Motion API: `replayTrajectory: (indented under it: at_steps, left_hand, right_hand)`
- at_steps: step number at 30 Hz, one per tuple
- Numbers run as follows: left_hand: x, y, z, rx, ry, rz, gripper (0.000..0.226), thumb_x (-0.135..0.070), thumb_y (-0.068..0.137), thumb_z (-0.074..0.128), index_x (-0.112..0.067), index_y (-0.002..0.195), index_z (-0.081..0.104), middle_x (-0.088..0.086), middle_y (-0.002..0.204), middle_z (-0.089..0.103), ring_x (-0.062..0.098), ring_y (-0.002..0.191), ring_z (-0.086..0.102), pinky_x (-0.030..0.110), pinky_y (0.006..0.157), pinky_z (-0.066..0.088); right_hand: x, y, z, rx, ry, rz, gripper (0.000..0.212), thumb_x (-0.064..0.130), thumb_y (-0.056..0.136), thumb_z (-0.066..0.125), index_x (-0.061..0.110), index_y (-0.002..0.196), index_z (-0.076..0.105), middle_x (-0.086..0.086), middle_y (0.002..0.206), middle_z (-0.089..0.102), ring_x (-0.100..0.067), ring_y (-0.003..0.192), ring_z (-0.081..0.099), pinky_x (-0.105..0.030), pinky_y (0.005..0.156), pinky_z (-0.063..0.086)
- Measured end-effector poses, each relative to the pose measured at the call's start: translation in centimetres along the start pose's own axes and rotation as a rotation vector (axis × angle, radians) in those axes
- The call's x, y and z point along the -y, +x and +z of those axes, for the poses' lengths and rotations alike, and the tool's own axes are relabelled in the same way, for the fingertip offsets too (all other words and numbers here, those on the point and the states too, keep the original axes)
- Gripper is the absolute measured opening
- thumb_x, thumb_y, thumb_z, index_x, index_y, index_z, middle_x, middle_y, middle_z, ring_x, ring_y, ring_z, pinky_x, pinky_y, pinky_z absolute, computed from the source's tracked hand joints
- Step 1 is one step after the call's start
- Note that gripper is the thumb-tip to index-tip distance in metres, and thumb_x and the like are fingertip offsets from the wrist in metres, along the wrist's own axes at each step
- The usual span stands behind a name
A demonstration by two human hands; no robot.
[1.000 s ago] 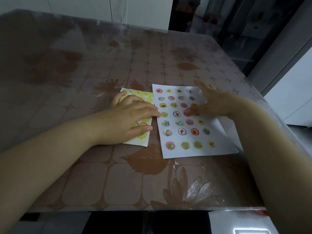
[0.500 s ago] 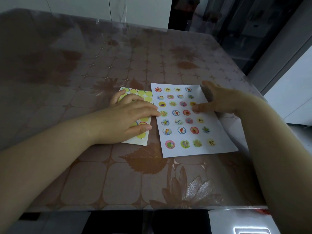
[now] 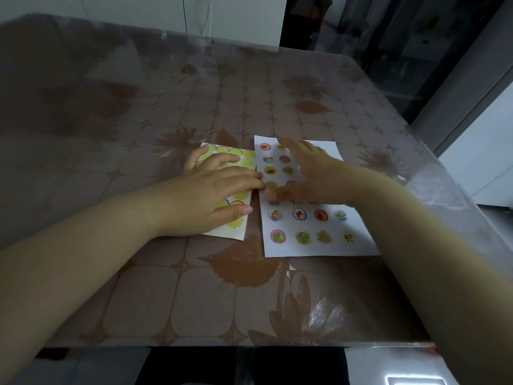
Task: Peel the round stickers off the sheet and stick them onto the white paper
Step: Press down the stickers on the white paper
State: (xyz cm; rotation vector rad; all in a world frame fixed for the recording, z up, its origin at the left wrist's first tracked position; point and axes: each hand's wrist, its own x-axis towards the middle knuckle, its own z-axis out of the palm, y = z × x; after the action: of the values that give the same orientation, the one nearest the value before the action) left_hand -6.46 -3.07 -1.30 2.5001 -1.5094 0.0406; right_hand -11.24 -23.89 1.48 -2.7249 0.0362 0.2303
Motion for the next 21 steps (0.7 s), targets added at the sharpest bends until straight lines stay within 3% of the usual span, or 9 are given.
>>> replayTrajectory:
  at_steps: [12,21]
  left_hand:
    - [0.14,0.03,0.12,-0.001,-0.005,0.002,0.059,-0.062,0.079,0.015,-0.043,0.130,0.035,-0.025,0.140,0.032,0.004,0.134,0.010,0.034,0.109,-0.012]
    - [0.07,0.03,-0.01,0.008,-0.005,-0.001,0.061,-0.063,0.077,0.014,-0.043,0.131,0.034,-0.026,0.141,0.030,0.003,0.134,0.008,0.031,0.107,-0.014]
  right_hand:
    - [-0.38,0.98,0.60,-0.049,-0.090,0.045,0.112,0.067,0.058,0.069,0.029,0.145,0.009,0.000,0.154,0.014,-0.024,0.142,0.012,-0.052,0.113,0.016]
    - [-0.28,0.40,-0.01,-0.034,-0.087,0.093,0.109,0.066,0.062,0.065,0.026,0.146,0.007,-0.001,0.154,0.014,-0.023,0.141,0.014,-0.051,0.113,0.017]
